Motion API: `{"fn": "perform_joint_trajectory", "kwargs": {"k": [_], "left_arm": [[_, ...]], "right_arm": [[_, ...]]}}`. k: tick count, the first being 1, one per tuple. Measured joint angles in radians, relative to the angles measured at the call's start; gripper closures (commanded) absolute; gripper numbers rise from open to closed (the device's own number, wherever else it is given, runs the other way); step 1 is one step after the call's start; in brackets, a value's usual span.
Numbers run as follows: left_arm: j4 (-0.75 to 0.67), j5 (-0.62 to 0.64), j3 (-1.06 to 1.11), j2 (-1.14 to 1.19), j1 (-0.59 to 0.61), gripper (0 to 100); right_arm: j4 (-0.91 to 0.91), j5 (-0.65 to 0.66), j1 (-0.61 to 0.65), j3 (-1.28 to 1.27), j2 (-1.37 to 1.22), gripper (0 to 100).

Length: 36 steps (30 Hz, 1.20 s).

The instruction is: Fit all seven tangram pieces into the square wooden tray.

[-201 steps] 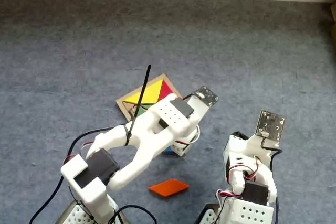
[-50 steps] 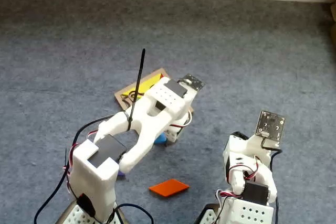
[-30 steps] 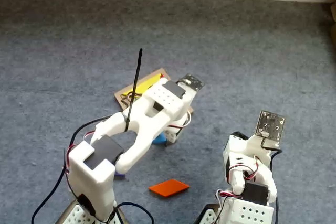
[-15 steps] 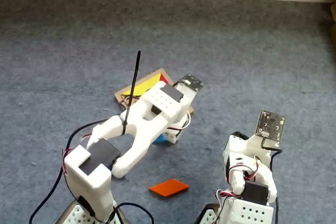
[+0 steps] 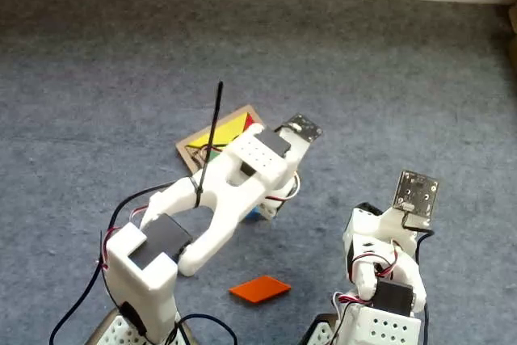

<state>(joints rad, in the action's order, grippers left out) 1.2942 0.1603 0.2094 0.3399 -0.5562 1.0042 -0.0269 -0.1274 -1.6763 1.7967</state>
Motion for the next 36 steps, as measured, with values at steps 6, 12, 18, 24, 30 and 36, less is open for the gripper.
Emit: {"fn": "perform_joint_trajectory", "kwargs": {"k": [6, 12, 18, 24, 30, 36], "left_arm": [[0.000, 0.000, 0.000, 0.000, 0.000, 93], [0.000, 0.000, -0.011, -0.002, 0.000, 93], [0.002, 0.000, -0.054, 0.008, 0.014, 99], [0.002, -0.052, -0.068, 0.009, 0.038, 99], [0.002, -0.057, -0.068, 0.009, 0.038, 99], [0.020, -0.057, -0.071, 0.009, 0.038, 91]], "right_arm": [[0.000, 0.000, 0.000, 0.000, 0.000, 98.7], [0.000, 0.000, 0.000, 0.000, 0.000, 98.7], [0.000, 0.000, 0.000, 0.000, 0.000, 98.7], [0.000, 0.000, 0.000, 0.000, 0.000, 98.7], [0.000, 0.000, 0.000, 0.000, 0.000, 98.7], [0.000, 0.000, -0.011, 0.000, 0.000, 98.7]]}}
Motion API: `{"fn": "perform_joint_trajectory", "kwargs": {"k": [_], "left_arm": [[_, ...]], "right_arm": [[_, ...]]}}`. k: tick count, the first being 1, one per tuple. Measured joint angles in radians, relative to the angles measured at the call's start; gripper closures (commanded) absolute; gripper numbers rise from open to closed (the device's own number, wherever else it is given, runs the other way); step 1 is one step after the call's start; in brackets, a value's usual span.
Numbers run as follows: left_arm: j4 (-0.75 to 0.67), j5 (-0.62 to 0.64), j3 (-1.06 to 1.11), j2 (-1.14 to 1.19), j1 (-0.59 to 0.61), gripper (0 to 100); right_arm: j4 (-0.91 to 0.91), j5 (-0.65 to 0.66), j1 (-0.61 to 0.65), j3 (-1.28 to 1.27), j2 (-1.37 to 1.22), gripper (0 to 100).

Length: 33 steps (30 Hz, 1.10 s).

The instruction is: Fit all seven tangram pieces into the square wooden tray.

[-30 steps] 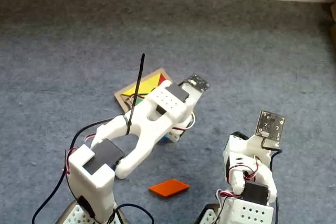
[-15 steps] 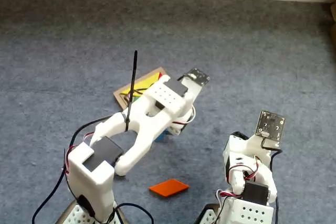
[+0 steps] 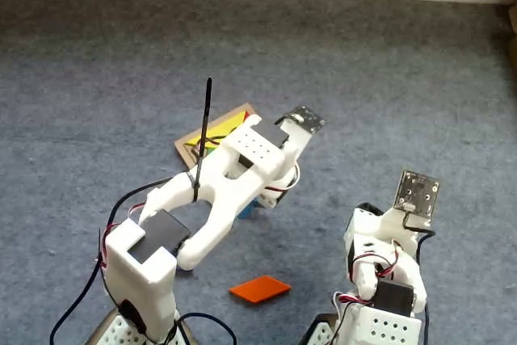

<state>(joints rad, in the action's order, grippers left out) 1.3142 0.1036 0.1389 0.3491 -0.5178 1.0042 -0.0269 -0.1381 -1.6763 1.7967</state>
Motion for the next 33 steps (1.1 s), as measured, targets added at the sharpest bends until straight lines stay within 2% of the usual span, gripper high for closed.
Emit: {"fn": "perform_joint_trajectory", "kwargs": {"k": [3, 13, 21, 28, 33], "left_arm": [[0.011, -0.002, 0.002, 0.005, 0.000, 86], [0.017, 0.003, 0.017, 0.017, 0.000, 99], [0.018, 0.003, 0.018, 0.006, 0.000, 100], [0.028, 0.002, 0.035, -0.153, 0.009, 99], [0.028, 0.002, 0.035, -0.181, 0.043, 99]], "right_arm": [[0.000, 0.000, -0.005, 0.000, 0.000, 98.7], [0.000, 0.000, -0.009, 0.000, 0.000, 98.7], [0.000, 0.000, -0.011, 0.000, 0.000, 98.7], [0.000, 0.000, -0.011, 0.000, 0.000, 98.7], [0.000, 0.000, -0.011, 0.000, 0.000, 98.7]]}}
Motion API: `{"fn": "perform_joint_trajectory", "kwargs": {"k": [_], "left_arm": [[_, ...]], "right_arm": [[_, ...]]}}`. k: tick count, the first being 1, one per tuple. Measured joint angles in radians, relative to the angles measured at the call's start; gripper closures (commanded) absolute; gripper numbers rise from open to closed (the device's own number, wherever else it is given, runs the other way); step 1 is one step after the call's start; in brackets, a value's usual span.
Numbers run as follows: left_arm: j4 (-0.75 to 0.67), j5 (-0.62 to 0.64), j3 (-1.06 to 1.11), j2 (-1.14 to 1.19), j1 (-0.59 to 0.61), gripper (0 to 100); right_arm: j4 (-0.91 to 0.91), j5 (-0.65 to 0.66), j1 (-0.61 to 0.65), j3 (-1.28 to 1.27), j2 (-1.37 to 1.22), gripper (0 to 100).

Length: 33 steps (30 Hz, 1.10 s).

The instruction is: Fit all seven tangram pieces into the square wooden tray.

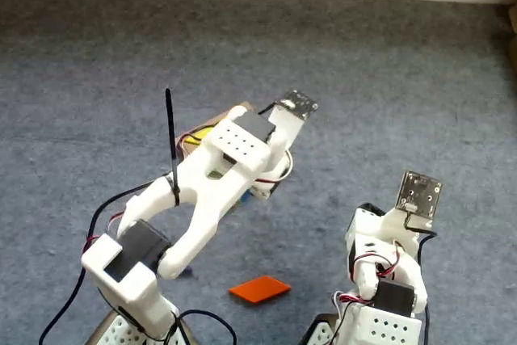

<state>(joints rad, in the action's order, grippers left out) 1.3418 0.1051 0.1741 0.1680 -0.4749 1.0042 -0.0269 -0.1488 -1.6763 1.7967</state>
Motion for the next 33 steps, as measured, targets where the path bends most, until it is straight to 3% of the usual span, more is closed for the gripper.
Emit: {"fn": "perform_joint_trajectory", "kwargs": {"k": [4, 11, 18, 33], "left_arm": [[-0.025, -0.037, 0.000, 0.037, 0.068, 98], [-0.066, -0.040, -0.031, 0.126, 0.100, 85], [-0.066, -0.040, -0.078, 0.150, 0.098, 85], [-0.072, -0.046, -0.170, 0.150, 0.210, 85]], "right_arm": [[0.000, 0.000, 0.000, 0.000, 0.000, 98.7], [0.000, 0.000, 0.000, 0.000, 0.000, 98.7], [0.000, 0.000, 0.000, 0.000, 0.000, 98.7], [0.000, 0.000, 0.000, 0.000, 0.000, 98.7]]}}
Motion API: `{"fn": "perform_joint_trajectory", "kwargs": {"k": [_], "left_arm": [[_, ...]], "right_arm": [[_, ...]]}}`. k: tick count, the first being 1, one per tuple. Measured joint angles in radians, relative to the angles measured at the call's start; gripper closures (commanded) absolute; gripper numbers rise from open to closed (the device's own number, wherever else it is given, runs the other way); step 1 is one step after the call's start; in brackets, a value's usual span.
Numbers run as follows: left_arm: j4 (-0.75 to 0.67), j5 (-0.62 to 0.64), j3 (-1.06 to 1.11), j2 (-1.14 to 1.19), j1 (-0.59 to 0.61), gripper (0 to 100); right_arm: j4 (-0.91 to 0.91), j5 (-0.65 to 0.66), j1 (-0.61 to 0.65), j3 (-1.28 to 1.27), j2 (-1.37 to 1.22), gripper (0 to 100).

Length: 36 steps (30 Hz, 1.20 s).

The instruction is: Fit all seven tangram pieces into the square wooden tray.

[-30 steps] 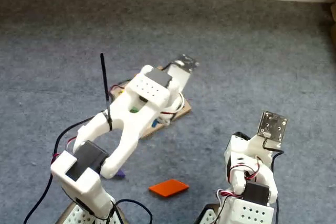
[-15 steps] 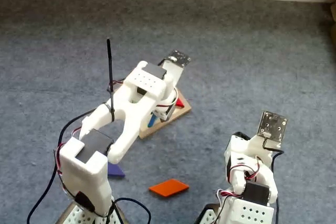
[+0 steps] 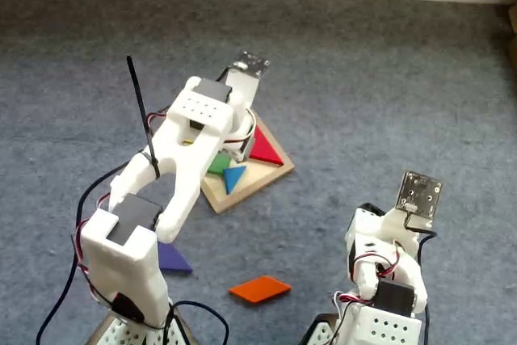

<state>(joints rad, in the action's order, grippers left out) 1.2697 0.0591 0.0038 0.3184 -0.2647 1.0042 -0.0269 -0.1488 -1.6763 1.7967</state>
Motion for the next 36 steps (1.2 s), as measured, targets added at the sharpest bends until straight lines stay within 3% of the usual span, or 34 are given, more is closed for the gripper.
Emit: {"fn": "perform_joint_trajectory", "kwargs": {"k": [9, 20, 28, 36], "left_arm": [[0.130, 0.000, -0.064, 0.000, -0.002, 85], [0.146, -0.011, -0.037, 0.000, -0.002, 90], [-0.011, -0.084, 0.097, 0.000, 0.038, 89], [-0.075, -0.091, 0.106, 0.000, 0.035, 89]], "right_arm": [[0.000, 0.000, 0.000, 0.000, 0.000, 98.7], [0.000, 0.000, 0.000, 0.000, 0.000, 98.7], [0.000, 0.000, 0.000, 0.000, 0.000, 98.7], [0.000, 0.000, 0.000, 0.000, 0.000, 98.7]]}}
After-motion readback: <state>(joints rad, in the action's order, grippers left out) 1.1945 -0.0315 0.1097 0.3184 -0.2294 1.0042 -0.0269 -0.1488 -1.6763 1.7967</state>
